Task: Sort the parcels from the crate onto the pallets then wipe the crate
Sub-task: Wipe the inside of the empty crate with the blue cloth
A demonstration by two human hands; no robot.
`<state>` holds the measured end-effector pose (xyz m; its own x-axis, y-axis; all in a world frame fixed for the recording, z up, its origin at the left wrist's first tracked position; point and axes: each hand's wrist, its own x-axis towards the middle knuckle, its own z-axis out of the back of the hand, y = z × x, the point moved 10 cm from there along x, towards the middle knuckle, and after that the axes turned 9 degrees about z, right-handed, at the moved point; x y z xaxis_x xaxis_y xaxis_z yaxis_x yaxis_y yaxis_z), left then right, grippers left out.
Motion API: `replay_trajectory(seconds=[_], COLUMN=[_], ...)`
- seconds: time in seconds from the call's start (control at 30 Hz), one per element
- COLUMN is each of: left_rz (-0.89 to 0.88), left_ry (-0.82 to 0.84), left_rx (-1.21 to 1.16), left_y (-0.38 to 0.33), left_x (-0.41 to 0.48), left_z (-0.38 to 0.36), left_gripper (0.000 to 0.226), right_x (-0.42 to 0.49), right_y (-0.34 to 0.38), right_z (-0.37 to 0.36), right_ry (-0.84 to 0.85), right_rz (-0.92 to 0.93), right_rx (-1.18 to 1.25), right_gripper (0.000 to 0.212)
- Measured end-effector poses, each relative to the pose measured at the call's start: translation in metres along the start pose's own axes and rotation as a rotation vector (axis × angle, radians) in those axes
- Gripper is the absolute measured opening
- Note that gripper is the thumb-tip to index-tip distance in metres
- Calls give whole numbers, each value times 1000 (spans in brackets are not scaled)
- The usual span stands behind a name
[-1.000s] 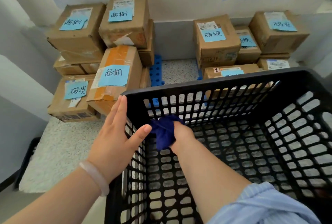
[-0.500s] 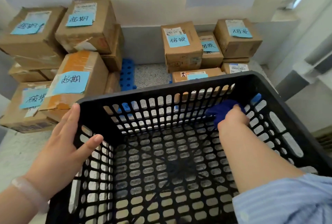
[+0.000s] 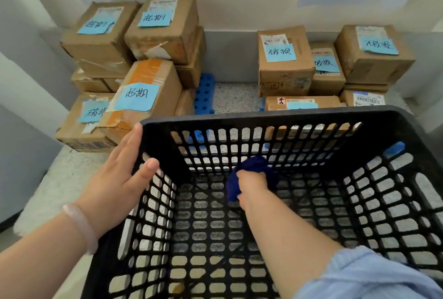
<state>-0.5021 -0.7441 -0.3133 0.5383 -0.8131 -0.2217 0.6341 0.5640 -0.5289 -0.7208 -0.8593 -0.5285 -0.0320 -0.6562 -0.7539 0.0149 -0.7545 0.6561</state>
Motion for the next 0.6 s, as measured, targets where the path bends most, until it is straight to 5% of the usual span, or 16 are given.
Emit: replay_trajectory(seconds=[0.17, 0.3, 0.43, 0.53, 0.6], left_rz=[0, 20, 25, 85, 108], left_ry=[-14, -7, -51, -55, -29], left_rx=[-88, -181, -245, -361, -438], left_y=[5, 7, 8, 14, 18], left_x=[0, 1, -1, -6, -21], left_z=[1, 1, 8, 12, 10], left_gripper=[71, 63, 56, 55, 59], right_x=[-55, -90, -117, -145, -165], right_y=[-14, -11, 16, 47, 62], right_z=[-120, -159, -155, -153, -153], right_ry=[463, 539, 578, 654, 702], right_rz=[65, 113, 182, 391, 492], right_rx=[7, -82, -98, -78, -55], right_gripper=[44, 62, 48, 61, 45])
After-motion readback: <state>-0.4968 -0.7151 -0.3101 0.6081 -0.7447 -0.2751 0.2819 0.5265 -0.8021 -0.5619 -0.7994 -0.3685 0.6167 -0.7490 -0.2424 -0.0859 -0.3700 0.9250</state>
